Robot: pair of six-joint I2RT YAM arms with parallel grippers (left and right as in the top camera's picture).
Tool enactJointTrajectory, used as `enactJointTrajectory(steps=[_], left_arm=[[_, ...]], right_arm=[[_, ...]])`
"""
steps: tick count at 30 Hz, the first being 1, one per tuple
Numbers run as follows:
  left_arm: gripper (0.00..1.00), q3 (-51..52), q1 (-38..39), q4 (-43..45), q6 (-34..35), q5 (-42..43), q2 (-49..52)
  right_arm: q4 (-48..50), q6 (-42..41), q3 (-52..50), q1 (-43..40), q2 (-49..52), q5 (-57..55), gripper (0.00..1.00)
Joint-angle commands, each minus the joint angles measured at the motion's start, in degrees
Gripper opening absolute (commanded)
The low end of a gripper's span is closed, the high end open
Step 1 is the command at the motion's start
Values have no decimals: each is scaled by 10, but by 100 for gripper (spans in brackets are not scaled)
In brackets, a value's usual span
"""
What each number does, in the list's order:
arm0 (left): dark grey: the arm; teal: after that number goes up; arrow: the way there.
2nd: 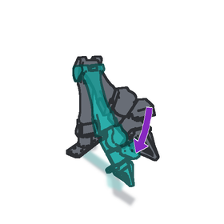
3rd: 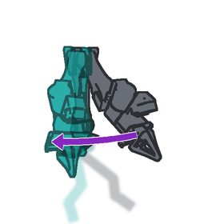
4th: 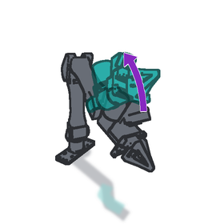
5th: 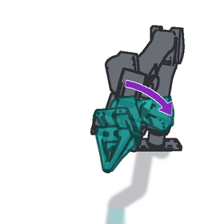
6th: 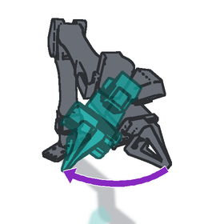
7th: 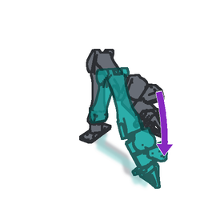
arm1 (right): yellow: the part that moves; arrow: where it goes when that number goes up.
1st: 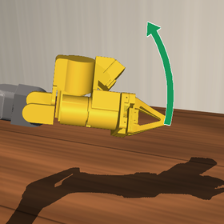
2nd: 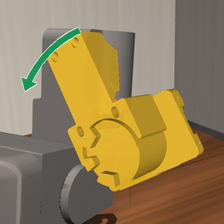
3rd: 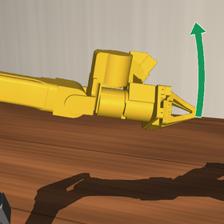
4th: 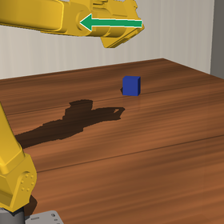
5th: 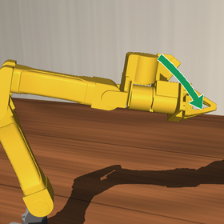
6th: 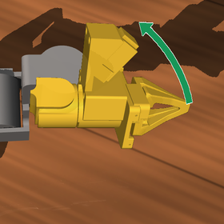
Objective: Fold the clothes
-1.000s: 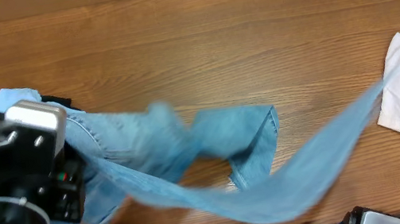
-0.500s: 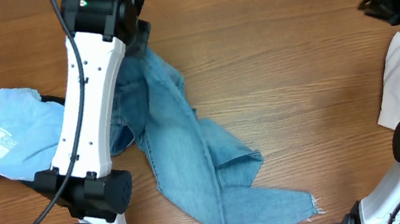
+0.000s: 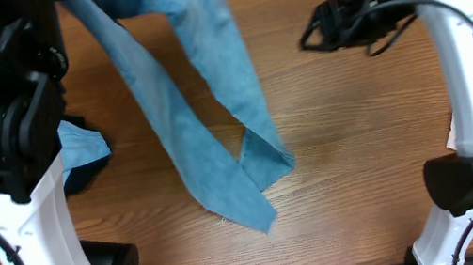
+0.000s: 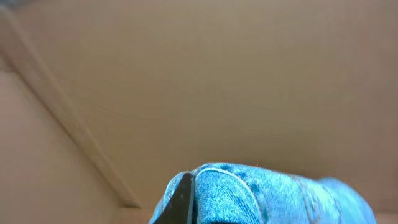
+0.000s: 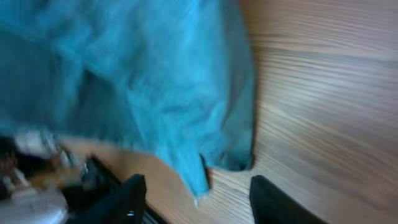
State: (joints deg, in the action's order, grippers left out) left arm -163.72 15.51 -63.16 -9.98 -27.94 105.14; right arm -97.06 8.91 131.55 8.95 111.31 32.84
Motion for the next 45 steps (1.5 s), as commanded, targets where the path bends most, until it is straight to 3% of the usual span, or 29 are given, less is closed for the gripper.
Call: enactJointTrajectory(steps=[1,7,11,15,22,26,28,29,30,33,37,41,45], left_arm=[[4,-5,-20,67,-34,-36,3],[4,-5,-20,139,-55,-46,0],[4,-5,-20,202,-82,-101,0],[4,-5,-20,204,-83,-102,0],[4,-5,-20,204,-83,-102,0],[4,-5,-20,204,-82,-104,-6],[4,-5,-20,203,-83,-115,-10],[4,-5,-20,202,-83,-117,-13],[4,-5,-20,201,-83,-117,-15],[4,-5,-20,190,-82,-117,-27],[5,-5,-15,97,-30,-108,-37],[6,-5,68,-17,-30,-117,-48],[5,-5,172,-140,3,-155,-48]], right_arm=[[21,32,-11,90,-3,-4,63],[90,35,-37,210,-3,-12,65],[74,151,-37,280,-3,47,66],[84,169,-37,323,-3,46,68],[204,-5,-37,361,7,-98,67],[224,-35,-37,364,44,-110,51],[219,-49,-37,364,79,-119,30],[210,-49,-37,364,84,-150,13],[204,-66,-37,364,85,-202,4],[170,-98,-37,336,69,-329,4],[149,-173,-35,218,-12,-427,4],[167,-212,-35,67,-126,-412,4],[177,-212,-35,-21,-196,-397,4]])
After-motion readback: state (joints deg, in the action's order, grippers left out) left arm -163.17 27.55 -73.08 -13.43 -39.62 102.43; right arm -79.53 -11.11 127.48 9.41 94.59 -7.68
